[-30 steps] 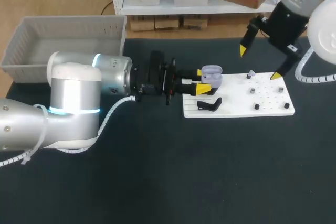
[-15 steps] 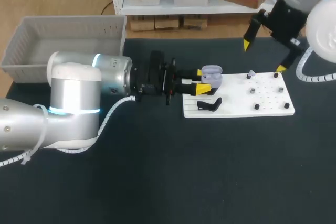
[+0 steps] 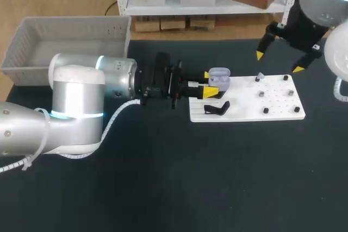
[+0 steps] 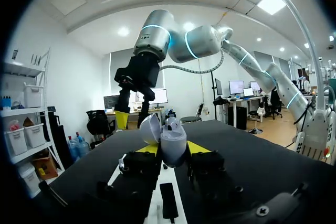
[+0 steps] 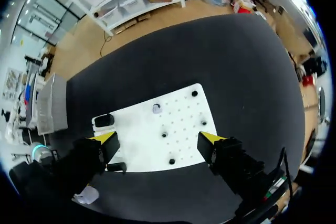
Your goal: Pick up each earbud case from the left stands, insert the matching earbuds, close the lid, and place the case in the box.
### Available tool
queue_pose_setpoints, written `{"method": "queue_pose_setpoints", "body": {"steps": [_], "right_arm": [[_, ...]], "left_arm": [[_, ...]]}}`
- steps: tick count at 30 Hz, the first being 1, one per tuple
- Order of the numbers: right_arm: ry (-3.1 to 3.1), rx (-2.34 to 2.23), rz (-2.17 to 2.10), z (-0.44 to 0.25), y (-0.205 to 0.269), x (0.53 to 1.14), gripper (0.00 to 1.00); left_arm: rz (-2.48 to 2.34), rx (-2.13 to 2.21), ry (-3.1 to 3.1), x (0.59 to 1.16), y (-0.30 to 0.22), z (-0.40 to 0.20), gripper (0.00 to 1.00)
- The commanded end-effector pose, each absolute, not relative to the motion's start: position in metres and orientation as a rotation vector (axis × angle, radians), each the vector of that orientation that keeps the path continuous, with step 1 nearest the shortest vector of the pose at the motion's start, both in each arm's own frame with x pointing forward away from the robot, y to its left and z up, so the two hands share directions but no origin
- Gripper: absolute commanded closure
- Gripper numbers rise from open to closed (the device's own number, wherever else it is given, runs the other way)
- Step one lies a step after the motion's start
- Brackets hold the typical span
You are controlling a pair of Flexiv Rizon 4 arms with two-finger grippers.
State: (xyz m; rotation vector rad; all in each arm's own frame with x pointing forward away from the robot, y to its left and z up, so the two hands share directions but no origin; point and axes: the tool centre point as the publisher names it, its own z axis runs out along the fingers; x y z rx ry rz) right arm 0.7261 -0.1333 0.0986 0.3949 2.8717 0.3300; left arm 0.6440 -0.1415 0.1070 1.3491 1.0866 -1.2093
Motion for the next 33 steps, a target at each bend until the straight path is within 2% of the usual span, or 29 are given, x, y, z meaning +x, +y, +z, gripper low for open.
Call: {"method": "queue_pose_setpoints", "body": {"steps": [1,15,16,18,19,27,29,33], "right_arm": [[2.906,0.29,0.309,0.095,-0.121,0.741,0.0],[2.952,0.233,0.451,0.048,-0.123,0.75,0.0],[2.954,0.224,0.456,0.048,-0.122,0.751,0.02],[2.954,0.212,0.455,0.047,-0.12,0.752,0.39],[2.953,0.207,0.451,0.047,-0.119,0.751,0.51],[2.967,0.204,0.435,0.035,-0.117,0.752,0.56],[2.971,0.205,0.436,0.033,-0.117,0.753,0.61],[2.975,0.204,0.441,0.03,-0.117,0.754,0.61]], "left_arm": [[-1.204,1.345,1.087,0.643,-0.141,0.106,1.0],[-1.204,1.345,1.087,0.643,-0.141,0.106,1.0],[-1.204,1.345,1.087,0.643,-0.141,0.106,1.0],[-1.204,1.345,1.087,0.643,-0.141,0.106,1.0],[-1.204,1.345,1.087,0.643,-0.141,0.106,1.0],[-1.204,1.345,1.087,0.643,-0.141,0.106,1.0],[-1.204,1.345,1.087,0.643,-0.141,0.106,1.0],[-1.204,1.345,1.087,0.643,-0.141,0.106,1.0]]}}
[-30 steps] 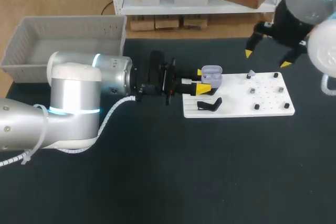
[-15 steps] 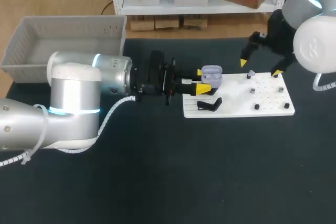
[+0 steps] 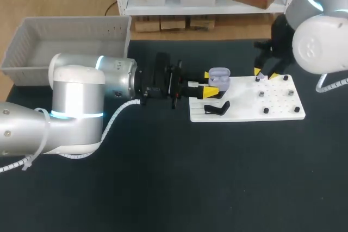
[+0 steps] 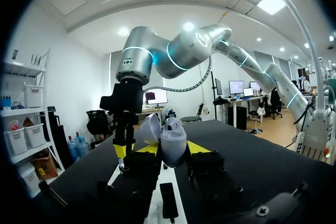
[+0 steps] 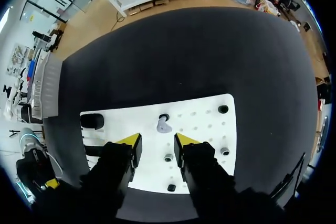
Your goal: Pick up each earbud case from the left stands, insert the matching earbuds, close the lid, and place the case in the box.
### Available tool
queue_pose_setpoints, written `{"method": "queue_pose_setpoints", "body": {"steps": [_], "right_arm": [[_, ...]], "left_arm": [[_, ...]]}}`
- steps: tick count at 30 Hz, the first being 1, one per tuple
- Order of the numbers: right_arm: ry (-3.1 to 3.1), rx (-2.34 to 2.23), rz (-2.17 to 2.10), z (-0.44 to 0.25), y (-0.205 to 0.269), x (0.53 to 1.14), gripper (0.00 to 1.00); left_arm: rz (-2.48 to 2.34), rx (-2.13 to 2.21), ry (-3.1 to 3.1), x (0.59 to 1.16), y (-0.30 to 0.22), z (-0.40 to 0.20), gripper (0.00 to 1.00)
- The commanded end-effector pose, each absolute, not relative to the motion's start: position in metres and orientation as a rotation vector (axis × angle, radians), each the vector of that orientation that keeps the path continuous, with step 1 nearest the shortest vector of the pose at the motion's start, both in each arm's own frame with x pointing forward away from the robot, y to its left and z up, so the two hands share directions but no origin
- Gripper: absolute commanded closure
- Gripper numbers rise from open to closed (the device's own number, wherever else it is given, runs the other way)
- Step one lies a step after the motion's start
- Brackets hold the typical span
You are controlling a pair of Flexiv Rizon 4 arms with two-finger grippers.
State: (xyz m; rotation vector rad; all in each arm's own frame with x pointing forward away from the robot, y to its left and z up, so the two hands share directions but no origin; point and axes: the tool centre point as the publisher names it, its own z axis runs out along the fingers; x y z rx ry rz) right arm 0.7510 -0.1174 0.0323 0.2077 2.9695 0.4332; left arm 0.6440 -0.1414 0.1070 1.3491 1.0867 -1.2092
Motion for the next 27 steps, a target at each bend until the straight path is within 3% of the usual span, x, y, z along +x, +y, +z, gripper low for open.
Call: {"method": "queue_pose_setpoints", "body": {"steps": [1,15,27], "right_arm": [[2.977,0.203,0.441,0.03,-0.117,0.754,0.61],[2.999,0.224,0.449,0.017,-0.121,0.758,0.6],[2.997,0.245,0.452,0.015,-0.12,0.762,0.7]], "left_arm": [[-1.204,1.345,1.087,0.643,-0.141,0.106,1.0],[-1.204,1.345,1.087,0.643,-0.141,0.106,1.0],[-1.204,1.345,1.087,0.643,-0.141,0.106,1.0]]}}
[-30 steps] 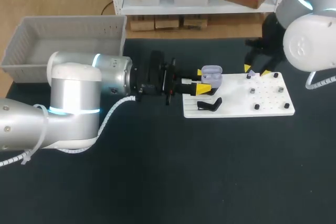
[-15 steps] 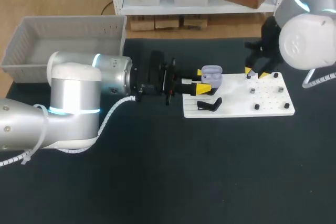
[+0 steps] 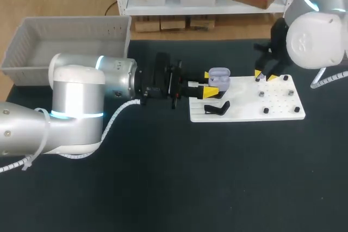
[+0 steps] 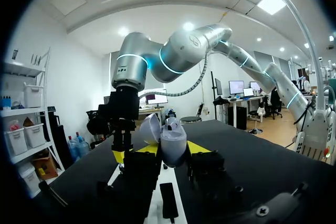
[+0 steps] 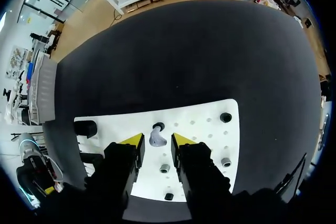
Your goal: Pick up each earbud case from the left stands, insert the matching earbuds, close the lid, and place the case in the box.
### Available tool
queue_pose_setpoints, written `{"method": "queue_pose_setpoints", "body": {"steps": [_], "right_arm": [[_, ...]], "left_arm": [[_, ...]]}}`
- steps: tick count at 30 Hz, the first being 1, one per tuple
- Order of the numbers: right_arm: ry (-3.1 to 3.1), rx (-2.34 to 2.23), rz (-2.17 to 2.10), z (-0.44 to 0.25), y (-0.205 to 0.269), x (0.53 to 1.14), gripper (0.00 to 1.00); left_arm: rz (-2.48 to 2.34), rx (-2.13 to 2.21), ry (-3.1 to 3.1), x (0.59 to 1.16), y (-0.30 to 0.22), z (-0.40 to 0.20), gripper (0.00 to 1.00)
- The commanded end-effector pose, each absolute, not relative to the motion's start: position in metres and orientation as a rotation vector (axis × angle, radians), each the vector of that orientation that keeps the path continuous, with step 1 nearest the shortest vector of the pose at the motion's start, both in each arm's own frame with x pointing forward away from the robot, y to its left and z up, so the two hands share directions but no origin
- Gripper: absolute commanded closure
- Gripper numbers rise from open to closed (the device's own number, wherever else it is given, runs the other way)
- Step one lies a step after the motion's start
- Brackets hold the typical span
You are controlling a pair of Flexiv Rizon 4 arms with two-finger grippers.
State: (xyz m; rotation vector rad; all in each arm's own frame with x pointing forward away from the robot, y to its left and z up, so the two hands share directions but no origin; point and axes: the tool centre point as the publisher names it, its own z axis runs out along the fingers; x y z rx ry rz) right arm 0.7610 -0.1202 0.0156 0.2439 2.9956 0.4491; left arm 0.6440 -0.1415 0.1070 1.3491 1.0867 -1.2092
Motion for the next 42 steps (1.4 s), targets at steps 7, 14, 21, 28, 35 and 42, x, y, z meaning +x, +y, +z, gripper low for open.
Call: {"method": "queue_pose_setpoints", "body": {"steps": [7,14,21,28,35,42], "right_arm": [[2.999,0.251,0.45,0.013,-0.119,0.763,0.71],[3.001,0.254,0.447,0.013,-0.119,0.764,0.75],[3.007,0.262,0.441,0.011,-0.119,0.764,0.8],[3.005,0.276,0.443,0.01,-0.12,0.763,1.0],[2.995,0.265,0.428,0.025,-0.12,0.754,1.0],[2.943,0.233,0.409,0.062,-0.123,0.736,1.0]], "left_arm": [[-1.204,1.345,1.087,0.643,-0.141,0.106,1.0],[-1.204,1.345,1.087,0.643,-0.141,0.106,1.0],[-1.204,1.345,1.087,0.643,-0.141,0.106,1.0],[-1.204,1.345,1.087,0.643,-0.141,0.106,1.0],[-1.204,1.345,1.087,0.643,-0.141,0.106,1.0],[-1.204,1.345,1.087,0.643,-0.141,0.106,1.0]]}}
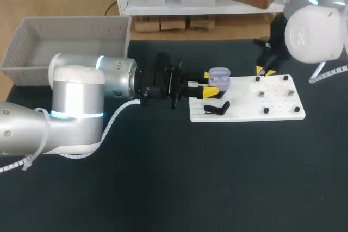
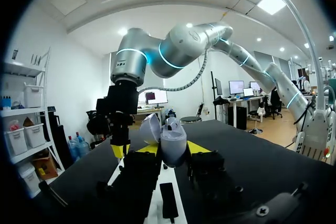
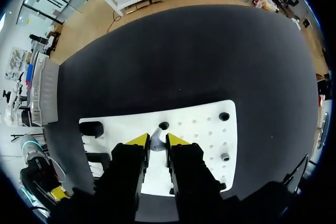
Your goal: Pick up each earbud case from the left stands, insert the matching earbuds, close the lid, and place the case in the box.
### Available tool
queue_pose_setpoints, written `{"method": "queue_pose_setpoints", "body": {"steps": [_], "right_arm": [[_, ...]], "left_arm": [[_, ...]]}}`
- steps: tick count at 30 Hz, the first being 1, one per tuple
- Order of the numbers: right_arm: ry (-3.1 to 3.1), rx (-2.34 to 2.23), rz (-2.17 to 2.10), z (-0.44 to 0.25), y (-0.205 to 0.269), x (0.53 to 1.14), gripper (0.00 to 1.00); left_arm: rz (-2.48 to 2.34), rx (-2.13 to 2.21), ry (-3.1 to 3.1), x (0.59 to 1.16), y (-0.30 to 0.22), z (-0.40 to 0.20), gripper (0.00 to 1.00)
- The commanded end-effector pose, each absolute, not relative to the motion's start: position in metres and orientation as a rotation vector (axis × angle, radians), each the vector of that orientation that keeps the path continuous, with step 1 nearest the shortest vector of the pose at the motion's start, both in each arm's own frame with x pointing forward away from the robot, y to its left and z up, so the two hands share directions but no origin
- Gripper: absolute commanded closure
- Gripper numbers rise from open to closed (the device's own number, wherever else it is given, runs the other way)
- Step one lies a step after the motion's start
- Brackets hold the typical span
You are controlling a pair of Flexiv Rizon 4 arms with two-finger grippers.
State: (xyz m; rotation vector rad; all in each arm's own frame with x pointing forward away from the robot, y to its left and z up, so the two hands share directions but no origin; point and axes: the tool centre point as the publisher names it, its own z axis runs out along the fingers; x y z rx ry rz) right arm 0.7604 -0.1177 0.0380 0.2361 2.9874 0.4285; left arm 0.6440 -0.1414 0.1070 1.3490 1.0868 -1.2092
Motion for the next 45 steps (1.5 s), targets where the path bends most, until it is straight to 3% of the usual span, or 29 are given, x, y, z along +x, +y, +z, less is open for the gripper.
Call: {"method": "queue_pose_setpoints", "body": {"steps": [1,11,21,28,45], "right_arm": [[2.94,0.219,0.401,0.069,-0.124,0.734,1.0],[2.989,0.019,0.261,0.136,-0.119,0.712,1.0],[3.081,-0.323,0.183,0.185,-0.086,0.686,1.0],[3.066,-0.558,0.2,0.196,-0.069,0.672,1.0],[3.043,-0.61,0.2,0.198,-0.062,0.668,1.0]], "left_arm": [[-1.204,1.345,1.087,0.643,-0.141,0.106,1.0],[-1.204,1.345,1.087,0.643,-0.141,0.106,1.0],[-1.204,1.345,1.087,0.643,-0.141,0.106,1.0],[-1.204,1.345,1.087,0.643,-0.141,0.106,1.0],[-1.204,1.345,1.087,0.643,-0.141,0.106,1.0]]}}
